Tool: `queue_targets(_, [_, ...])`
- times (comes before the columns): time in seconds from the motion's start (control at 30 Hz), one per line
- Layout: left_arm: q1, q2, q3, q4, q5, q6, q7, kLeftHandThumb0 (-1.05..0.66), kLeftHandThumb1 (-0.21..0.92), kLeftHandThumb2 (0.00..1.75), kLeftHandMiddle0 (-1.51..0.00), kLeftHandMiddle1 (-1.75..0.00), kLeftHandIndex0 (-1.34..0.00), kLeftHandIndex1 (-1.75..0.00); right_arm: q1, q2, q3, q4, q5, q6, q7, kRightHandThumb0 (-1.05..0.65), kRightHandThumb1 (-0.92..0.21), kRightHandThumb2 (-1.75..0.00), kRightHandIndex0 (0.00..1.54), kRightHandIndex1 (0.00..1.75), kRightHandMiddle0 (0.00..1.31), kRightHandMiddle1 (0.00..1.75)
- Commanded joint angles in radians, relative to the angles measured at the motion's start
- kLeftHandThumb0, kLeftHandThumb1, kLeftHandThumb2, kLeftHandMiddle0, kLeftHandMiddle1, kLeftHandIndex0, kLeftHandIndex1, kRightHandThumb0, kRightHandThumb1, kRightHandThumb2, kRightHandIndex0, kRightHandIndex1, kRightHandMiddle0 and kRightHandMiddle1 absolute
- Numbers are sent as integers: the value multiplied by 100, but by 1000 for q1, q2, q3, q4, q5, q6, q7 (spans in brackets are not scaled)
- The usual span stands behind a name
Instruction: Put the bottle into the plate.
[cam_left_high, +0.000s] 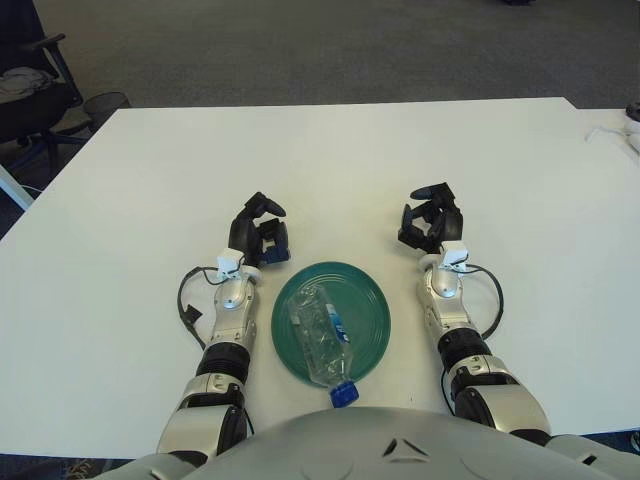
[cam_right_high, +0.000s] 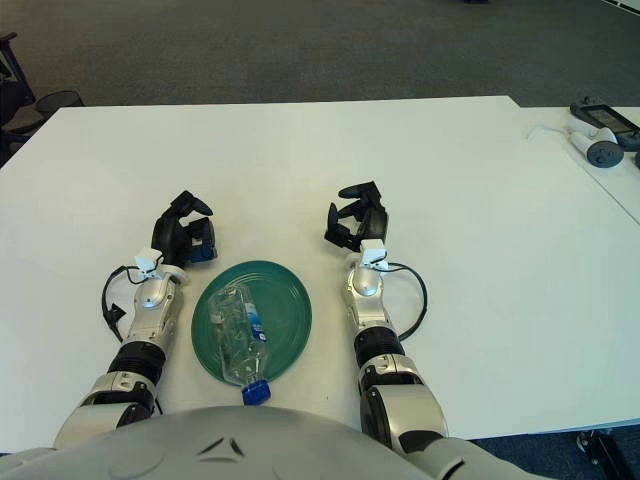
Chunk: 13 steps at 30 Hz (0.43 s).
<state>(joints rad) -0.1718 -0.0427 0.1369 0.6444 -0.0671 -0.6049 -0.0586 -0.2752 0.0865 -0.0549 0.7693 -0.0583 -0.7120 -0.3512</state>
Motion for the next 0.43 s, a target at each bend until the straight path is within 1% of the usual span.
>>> queue_targets(0.0, [73,-16,2,37,-15,14,4,-52,19,147,-128,-175,-72,-175,160,35,-9,44,7,22,-3,-1,-36,-125,50,175,48,166])
queue_targets(0.07, [74,-16,2,36,-12,15,7,-52,19,148,-128,-175,-72,-175,165,37,-10,31,14,34,5,-1,-36,-126,48,175,46,171])
queue_targets(0.2, [78,-17,-1,30,-4,15,15,-52,18,148,-128,-175,-72,-175,178,40,-9,0,12,71,6,-1,-36,-127,47,175,46,174])
queue_targets(0.33, [79,-16,-3,29,-3,12,12,-53,18,148,-128,-175,-72,-175,186,33,1,-31,-6,154,4,-1,-36,-127,47,175,46,174])
queue_targets(0.4, [79,-16,-3,29,-9,12,6,-53,18,148,-128,-175,-72,-175,189,25,8,-50,-5,221,26,-1,-35,-128,47,175,46,174])
